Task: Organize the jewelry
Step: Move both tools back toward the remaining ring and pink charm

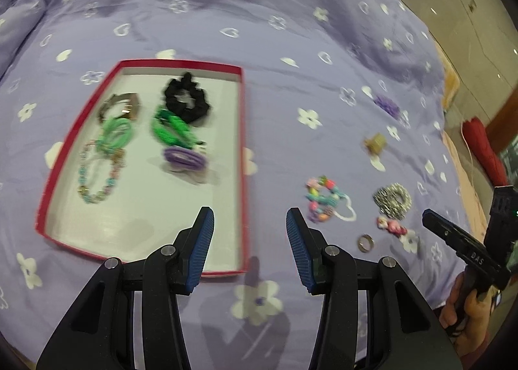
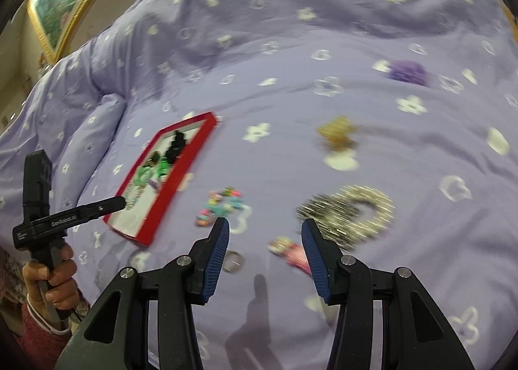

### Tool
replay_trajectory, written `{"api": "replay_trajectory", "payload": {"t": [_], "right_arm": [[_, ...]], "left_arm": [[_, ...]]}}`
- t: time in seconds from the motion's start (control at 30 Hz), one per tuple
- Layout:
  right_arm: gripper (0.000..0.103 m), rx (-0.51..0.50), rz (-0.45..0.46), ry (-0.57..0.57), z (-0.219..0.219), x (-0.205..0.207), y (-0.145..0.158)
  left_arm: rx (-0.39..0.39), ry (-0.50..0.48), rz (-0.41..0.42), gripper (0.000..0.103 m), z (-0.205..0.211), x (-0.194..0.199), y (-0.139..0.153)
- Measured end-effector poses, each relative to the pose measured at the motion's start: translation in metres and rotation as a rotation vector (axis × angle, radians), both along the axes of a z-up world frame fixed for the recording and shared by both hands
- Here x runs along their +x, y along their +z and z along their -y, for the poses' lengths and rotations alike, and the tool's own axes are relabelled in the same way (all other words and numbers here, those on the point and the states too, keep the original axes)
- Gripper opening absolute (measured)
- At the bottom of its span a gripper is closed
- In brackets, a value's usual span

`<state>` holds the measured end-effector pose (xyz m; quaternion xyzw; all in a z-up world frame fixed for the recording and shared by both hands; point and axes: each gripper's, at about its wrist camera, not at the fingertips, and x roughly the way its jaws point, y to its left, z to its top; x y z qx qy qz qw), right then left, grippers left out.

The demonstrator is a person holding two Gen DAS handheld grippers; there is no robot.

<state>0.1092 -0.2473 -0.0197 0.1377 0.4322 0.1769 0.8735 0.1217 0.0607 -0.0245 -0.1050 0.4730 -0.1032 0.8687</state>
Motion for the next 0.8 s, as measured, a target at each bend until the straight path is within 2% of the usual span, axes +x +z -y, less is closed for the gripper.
{"api": "replay_trajectory", "payload": {"t": [0.17,0.37,0.53,0.8], "right_arm": [[0.049,-0.001,-0.024,-0.049,0.027,-0.013,-0.011],[0.049,0.002,-0.034,-0.047,0.031,-0.019,-0.019],[0.049,-0.001,-0.033,0.002,0.022,-0.016,-0.022],[0.049,-0.088,-0.041,0.147,0.000,0.000,-0.035]], "left_arm": [[0.011,-0.079,-0.014,0.045,0.035,-0.005,-0.005],[0.022,-0.175,-0.033,0.045,0.077,-0.011,-0.014],[0.033,-0.252,-0.045,0.045,0.102,-0.011,-0.024],[0.067,-0.355,-0.060,0.045,0.126,-0.003,-0.040]]}}
